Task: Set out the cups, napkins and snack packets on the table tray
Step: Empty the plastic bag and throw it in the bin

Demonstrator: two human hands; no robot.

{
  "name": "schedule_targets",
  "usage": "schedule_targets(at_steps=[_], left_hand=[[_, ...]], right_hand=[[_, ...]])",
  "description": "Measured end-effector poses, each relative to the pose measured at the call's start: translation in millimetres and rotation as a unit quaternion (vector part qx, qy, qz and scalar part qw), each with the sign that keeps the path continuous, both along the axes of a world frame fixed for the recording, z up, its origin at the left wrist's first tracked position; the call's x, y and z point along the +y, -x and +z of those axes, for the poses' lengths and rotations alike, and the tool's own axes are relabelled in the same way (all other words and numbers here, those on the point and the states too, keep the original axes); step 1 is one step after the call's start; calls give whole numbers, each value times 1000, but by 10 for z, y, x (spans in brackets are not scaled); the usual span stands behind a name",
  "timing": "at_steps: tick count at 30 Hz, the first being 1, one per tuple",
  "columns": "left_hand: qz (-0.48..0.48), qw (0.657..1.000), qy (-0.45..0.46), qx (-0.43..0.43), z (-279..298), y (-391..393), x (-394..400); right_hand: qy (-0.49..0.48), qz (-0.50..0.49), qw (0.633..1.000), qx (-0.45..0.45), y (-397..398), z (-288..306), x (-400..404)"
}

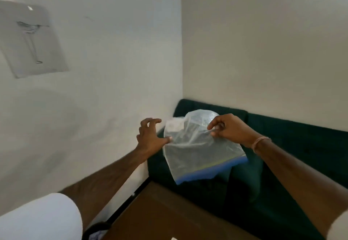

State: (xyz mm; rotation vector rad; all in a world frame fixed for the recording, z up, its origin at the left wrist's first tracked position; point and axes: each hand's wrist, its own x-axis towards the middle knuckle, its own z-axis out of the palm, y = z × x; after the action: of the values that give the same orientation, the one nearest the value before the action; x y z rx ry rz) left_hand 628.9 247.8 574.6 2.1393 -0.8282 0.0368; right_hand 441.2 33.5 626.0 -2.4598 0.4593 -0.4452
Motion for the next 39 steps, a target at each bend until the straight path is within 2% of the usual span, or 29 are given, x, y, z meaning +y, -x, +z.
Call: schedule_targets(at_steps=[1, 3, 4, 6, 8, 11, 15, 17, 19, 21, 22, 28, 31, 33, 35, 37, 39], left_hand=[[-28, 999, -23, -32, 20, -79, 98], [-140, 985, -88, -44, 73, -210, 220], [-201, 973, -115, -16, 81, -280, 278], [-299, 946, -95, 86, 51, -422, 383], [-310, 938, -49, 148, -39, -657, 541], [-282, 931, 14, 231, -281, -1272, 842], [-220, 914, 110, 324, -733, -2244, 1242], [-200, 891, 152, 379, -1039, -2718, 1403], [-162, 873, 177, 425, -1343, -3094, 1516], [-119, 857, 190, 464, -1676, -3461, 1629], [-105, 848, 192, 483, -1857, -3631, 1700], [-74, 786, 185, 585, -3065, -4397, 2203], [21, 770, 176, 612, -3781, -4607, 2399], [74, 746, 186, 635, -4197, -4690, 2491], [132, 717, 217, 649, -4660, -4783, 2596], [185, 694, 224, 659, -5124, -4883, 2734], [171, 694, 161, 681, -5561, -4917, 2875]], right_hand=[[-4, 20, 1000, 3, -171, -8, 107], [-39, 74, 996, 6, -492, -16, 351], [-65, 106, 992, 4, -677, -22, 494], [-115, 154, 981, -17, -1026, -31, 768], [-151, 170, 973, -45, -1387, -65, 1009], [-184, 142, 969, -78, -2035, -216, 1303], [-211, 12, 971, -109, -2845, -637, 1565], [-331, -21, 941, -63, -3276, -1045, 1723], [-459, -24, 888, 16, -3652, -1499, 1906], [-526, -23, 847, 77, -4038, -1959, 2129], [-534, -20, 840, 95, -4218, -2177, 2235], [-551, -66, 828, 83, -5096, -3209, 2604], [-533, -55, 835, 127, -5437, -3831, 2747], [-514, -47, 844, 145, -5623, -4211, 2822], [-521, -48, 835, 167, -5815, -4650, 2905], [-463, -25, 864, 198, -5999, -5094, 2992], [-384, 7, 890, 248, -6135, -5599, 3076]])
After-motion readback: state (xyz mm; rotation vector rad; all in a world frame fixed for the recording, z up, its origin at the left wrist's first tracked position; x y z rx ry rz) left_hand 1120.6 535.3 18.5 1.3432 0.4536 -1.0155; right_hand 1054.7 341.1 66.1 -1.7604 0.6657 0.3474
